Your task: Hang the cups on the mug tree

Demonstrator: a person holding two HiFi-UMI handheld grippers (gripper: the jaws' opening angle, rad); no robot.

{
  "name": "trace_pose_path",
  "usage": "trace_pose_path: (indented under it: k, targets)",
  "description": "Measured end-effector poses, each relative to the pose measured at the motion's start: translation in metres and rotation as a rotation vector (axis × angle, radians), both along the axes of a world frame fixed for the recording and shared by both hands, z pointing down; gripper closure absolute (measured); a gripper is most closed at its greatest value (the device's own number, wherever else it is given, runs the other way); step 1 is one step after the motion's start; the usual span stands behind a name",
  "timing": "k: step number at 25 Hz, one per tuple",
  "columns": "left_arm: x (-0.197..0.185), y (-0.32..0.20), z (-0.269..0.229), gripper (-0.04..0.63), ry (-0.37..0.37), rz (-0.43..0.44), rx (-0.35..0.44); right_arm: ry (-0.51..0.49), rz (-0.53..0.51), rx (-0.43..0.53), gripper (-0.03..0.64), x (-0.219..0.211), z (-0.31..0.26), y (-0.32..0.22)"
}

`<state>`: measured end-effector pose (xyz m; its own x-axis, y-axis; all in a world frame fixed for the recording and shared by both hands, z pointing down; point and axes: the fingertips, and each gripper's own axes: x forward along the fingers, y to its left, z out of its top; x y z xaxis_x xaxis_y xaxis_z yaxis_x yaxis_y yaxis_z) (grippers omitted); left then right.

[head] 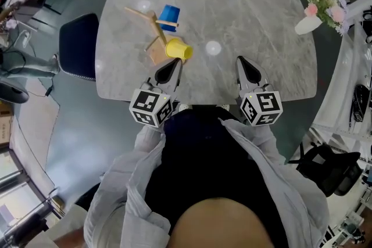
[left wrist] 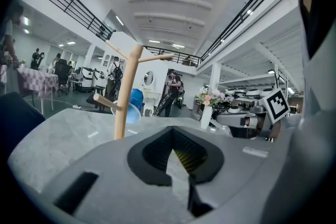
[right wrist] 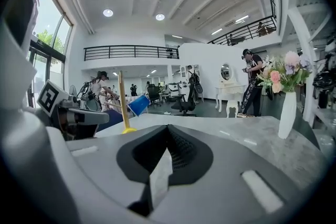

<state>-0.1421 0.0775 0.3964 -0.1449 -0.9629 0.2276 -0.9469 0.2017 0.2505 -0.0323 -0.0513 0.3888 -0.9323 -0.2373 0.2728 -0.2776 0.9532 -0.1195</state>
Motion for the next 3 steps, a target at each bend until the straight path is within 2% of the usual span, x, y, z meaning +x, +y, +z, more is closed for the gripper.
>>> trace_pose_path:
  k: [3]
  targets:
    - [-0.0017, -0.0018, 0.0010, 0.598, 0.000, -0.002, 0.001, 0.005, -0.002, -0.004, 0.609, -0.0009, 0.0031, -0.0015]
